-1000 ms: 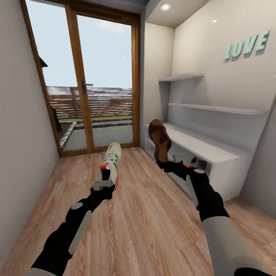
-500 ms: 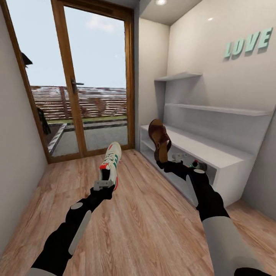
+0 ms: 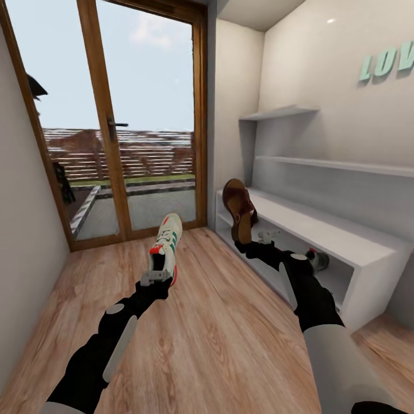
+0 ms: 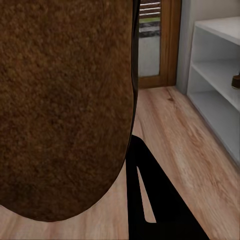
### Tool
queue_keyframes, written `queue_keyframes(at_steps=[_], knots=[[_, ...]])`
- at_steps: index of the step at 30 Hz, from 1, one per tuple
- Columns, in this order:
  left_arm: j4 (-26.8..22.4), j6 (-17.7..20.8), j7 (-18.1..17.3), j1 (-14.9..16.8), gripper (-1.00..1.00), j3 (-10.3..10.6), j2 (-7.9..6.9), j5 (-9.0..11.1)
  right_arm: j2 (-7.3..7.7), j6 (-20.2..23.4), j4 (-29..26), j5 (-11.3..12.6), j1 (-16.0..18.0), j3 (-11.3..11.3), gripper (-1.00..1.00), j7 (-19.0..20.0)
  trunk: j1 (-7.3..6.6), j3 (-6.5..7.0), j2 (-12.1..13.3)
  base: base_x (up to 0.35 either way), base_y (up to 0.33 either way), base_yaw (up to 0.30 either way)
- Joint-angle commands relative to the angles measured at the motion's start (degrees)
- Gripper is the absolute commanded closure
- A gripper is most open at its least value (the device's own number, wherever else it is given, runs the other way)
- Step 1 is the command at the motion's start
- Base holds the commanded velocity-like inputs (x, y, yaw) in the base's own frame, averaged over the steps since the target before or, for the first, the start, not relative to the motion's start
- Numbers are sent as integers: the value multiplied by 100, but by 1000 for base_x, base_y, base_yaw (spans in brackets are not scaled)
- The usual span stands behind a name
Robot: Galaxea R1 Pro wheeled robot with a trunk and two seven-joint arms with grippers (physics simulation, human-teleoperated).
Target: Pick up the two gym shoes and the two sandals from the corridor floor and place them onto the hallstand (shoe rack) in the corridor, making sure they are on the rack and not on the floor. Arrange them so the two gym shoes are next to each other and the two sandals are next to each other.
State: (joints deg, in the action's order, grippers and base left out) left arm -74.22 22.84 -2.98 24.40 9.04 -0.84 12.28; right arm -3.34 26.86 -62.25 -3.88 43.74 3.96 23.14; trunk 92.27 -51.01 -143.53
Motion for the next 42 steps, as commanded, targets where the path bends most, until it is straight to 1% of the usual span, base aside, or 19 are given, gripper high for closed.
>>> queue_keyframes(at_steps=[1, 14, 42], knots=[[-6, 27, -1, 3, 100, 5, -4, 32, -9, 30, -9, -34, 6, 24, 100, 50, 2, -7, -3, 314, 194, 0], [-7, 27, -1, 3, 100, 2, -4, 29, -9, 30, -15, -31, 5, 26, 100, 50, 2, -7, -3, 314, 195, -14], [-7, 27, -1, 3, 100, 4, -4, 29, -9, 30, -7, -26, 4, 26, 100, 50, 2, -7, -3, 299, 215, -288]])
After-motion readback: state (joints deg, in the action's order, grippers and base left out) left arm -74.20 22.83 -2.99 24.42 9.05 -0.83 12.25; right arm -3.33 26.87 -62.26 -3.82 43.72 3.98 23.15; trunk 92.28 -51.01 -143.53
